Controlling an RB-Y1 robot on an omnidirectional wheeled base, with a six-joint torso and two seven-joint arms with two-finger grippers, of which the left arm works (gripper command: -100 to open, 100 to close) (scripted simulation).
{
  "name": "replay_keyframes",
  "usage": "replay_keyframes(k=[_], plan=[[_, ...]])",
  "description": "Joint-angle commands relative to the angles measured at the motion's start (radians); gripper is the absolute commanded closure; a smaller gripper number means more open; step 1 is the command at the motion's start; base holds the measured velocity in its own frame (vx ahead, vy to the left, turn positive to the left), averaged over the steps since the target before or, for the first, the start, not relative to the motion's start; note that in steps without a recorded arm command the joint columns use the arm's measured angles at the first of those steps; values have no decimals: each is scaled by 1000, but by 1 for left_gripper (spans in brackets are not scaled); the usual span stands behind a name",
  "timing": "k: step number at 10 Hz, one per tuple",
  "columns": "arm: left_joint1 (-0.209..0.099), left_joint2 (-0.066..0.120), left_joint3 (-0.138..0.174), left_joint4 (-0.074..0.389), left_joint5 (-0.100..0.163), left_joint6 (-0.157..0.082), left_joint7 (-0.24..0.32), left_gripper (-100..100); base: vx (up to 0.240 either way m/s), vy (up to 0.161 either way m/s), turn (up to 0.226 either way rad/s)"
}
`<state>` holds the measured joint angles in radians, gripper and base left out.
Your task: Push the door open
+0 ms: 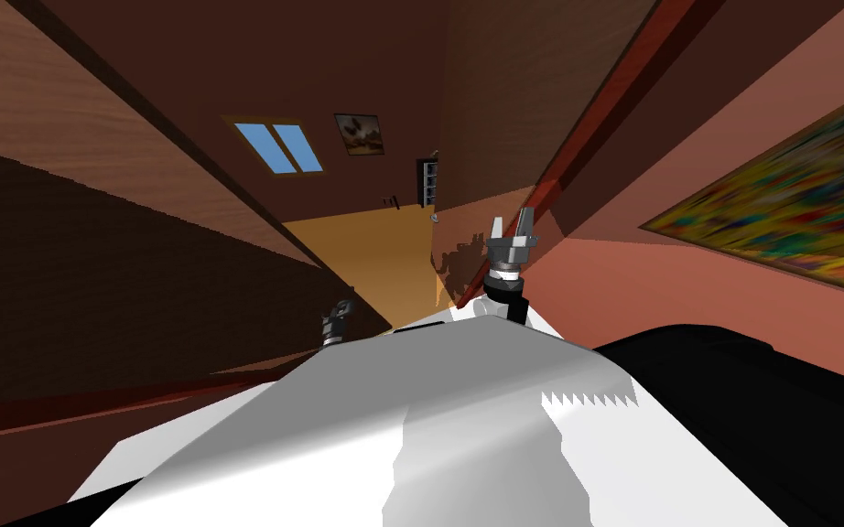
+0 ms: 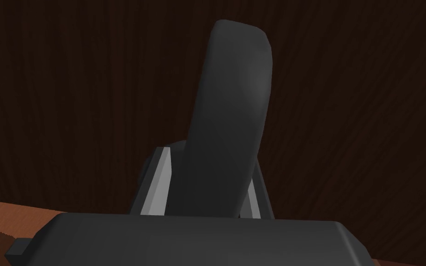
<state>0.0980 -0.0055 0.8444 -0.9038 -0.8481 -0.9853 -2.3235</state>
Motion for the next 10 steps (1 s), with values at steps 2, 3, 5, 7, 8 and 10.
replay_keyframes(k=[2,3,5,7,8,10], plan=[[-5,12,-4,-5,34,5,78,100,41,6,-3],[-5,12,-4,-5,34,5,85,100,30,1,-10],[-8,20,-10,0,58,10,144,100,30,-3,-1],[-9,25,-14,3,73,13,187,100,29,3,0],[-10,29,-17,6,89,17,210,100,39,0,-8],[-12,34,-21,9,104,20,263,100,32,2,-5]])
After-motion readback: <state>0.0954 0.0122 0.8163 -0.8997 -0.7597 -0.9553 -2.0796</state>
